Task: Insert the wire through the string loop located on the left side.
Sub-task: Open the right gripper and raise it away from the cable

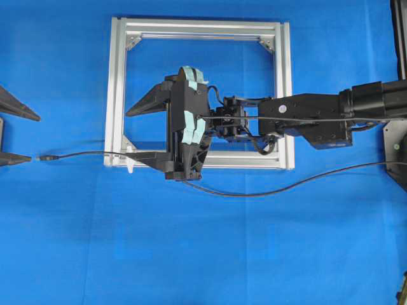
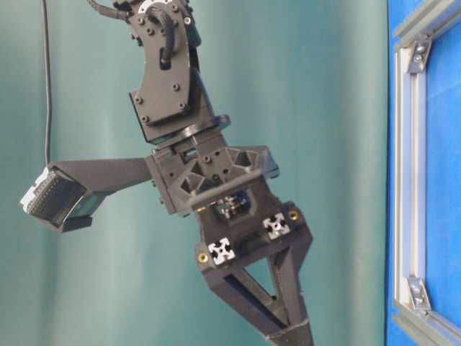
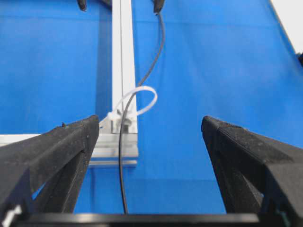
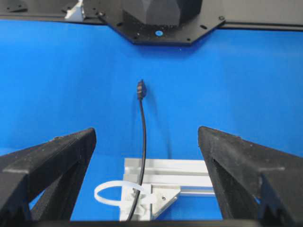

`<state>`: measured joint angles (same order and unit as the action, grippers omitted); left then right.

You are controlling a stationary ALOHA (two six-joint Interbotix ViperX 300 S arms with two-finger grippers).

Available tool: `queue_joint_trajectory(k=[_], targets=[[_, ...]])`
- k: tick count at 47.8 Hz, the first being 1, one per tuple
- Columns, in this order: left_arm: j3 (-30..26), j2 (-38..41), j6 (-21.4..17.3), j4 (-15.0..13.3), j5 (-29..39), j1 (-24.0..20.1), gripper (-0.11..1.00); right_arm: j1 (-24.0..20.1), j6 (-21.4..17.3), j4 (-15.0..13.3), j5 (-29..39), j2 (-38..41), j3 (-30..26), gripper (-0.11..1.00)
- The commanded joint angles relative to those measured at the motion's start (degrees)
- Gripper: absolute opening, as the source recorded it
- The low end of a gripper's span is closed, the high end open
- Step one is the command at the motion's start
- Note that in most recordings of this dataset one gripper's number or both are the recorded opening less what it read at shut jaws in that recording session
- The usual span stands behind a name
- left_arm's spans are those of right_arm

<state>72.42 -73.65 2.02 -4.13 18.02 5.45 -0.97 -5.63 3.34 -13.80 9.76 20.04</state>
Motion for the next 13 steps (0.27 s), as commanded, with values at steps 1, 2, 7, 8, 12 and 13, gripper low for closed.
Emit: queue_joint_trajectory(k=[1, 2, 7, 8, 12, 13], targets=[[-0.7, 0.4, -0.2, 0.1, -0.4, -0.2, 0.84, 0.2, 0.0, 0.0, 0.1, -2.3, -1.3, 0.98], [-0.6, 0.4, -0.1, 0.1, -0.4, -0.2, 0.84, 0.2, 0.0, -0.1, 0.1, -2.3, -1.3, 0.98], [-0.6, 0.4, -0.2, 0.1, -0.4, -0.2, 0.84, 0.2, 0.0, -0.1, 0.1, -2.3, -1.3, 0.98], [-0.7, 0.4, -0.2, 0.1, -0.4, -0.2, 0.84, 0.2, 0.1, -0.1, 0.1, -2.2, -1.3, 0.98], [-0.7, 0.4, -0.3, 0.1, -0.4, -0.2, 0.84, 0.3, 0.1, -0.1, 0.2, -2.3, -1.3, 0.98], [-0.6, 0.4, -0.3, 0.1, -0.4, -0.2, 0.84, 0.3, 0.1, -0.1, 0.1, -2.3, -1.3, 0.98]])
